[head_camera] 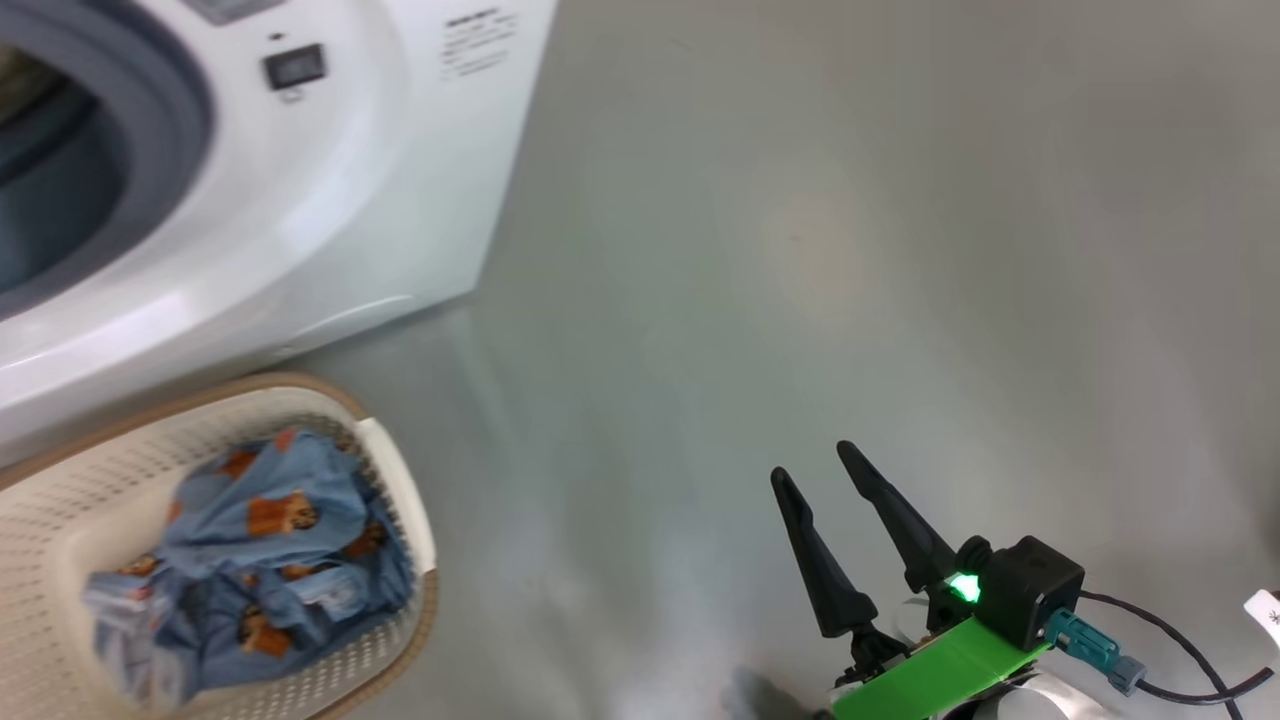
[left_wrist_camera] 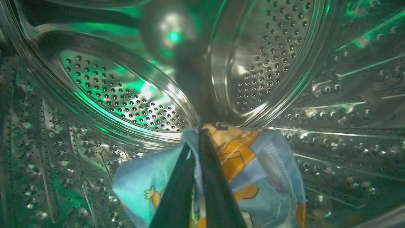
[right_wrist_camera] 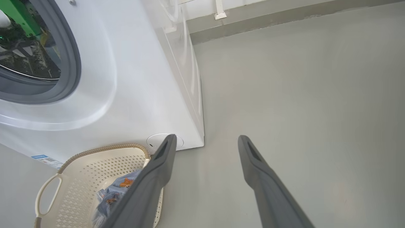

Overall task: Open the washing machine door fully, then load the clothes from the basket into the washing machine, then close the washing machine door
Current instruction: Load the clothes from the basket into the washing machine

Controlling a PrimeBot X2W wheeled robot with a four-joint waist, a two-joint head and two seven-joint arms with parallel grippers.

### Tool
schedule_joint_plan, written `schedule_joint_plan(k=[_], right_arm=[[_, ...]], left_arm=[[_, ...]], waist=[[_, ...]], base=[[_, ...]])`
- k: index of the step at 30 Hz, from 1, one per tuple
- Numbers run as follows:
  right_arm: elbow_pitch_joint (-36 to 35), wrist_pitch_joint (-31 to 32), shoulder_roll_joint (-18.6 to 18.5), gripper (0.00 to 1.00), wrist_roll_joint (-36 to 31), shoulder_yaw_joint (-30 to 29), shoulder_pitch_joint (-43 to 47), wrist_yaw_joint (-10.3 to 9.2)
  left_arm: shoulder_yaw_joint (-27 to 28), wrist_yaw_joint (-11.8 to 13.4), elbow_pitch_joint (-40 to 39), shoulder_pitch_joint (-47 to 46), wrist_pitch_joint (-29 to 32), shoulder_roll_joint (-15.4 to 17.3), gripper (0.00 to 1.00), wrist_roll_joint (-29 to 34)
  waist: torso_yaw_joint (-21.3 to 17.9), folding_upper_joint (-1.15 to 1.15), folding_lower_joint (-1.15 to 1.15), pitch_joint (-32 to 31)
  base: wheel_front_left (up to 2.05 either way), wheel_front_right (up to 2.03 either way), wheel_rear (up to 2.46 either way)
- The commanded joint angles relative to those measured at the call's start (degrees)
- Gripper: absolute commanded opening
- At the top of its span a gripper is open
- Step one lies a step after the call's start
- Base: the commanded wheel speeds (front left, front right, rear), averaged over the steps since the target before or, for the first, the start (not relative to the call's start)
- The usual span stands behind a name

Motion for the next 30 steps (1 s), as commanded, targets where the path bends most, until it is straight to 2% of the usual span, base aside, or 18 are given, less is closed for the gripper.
schedule_joint_plan(k=[1,10,16,18,19,20,25,30], right_arm=[[-1.37,-0.28,-0.31,1.00,1.32,1.54,0.46,0.16],[-1.68,-0.28,-0.31,1.00,2.59,3.30,1.24,0.16],[-1.31,-0.28,-0.31,1.00,2.23,2.70,1.31,0.16],[-1.24,-0.28,-0.31,1.00,2.11,2.55,1.07,0.16],[-1.23,-0.28,-0.31,1.00,2.06,2.52,0.94,0.16],[-1.24,-0.28,-0.31,1.00,2.04,2.44,0.81,0.16],[-1.10,-0.28,-0.31,1.00,1.77,2.06,0.41,0.16],[-0.45,-0.28,-0.31,1.00,0.91,1.51,-0.02,0.16]], left_arm=[[0.77,0.54,-0.58,-1.36,-0.58,2.98,0.00,0.52],[-1.18,1.14,7.93,-6.05,2.81,7.80,0.00,2.72],[-2.79,-0.54,12.33,-7.02,7.51,7.16,0.00,2.98],[-3.14,-0.59,12.84,-7.27,7.97,6.81,0.46,2.98],[-3.28,-0.51,13.02,-7.32,7.95,6.54,0.91,2.95],[-3.31,-0.30,13.18,-7.31,7.83,6.14,1.00,2.80],[-3.12,1.15,13.59,-6.47,5.69,4.36,1.00,2.00],[-2.25,2.60,14.18,-3.39,2.89,1.13,1.00,0.16]], waist=[[-3.56,0.00,0.00,3.29],[-6.29,0.00,0.00,4.10],[-5.57,0.00,0.00,3.42],[-5.00,0.00,0.00,3.01],[-4.65,0.00,0.00,2.77],[-4.26,0.00,0.00,2.50],[-2.58,0.00,0.00,0.96],[-0.11,0.00,0.00,-2.05]], base=[[0.00,0.00,0.00],[0.00,0.00,0.00],[0.00,0.00,0.00],[0.00,0.00,0.00],[0.00,0.00,0.00],[0.00,0.00,0.00],[0.00,0.00,0.00],[0.00,0.00,0.00]])
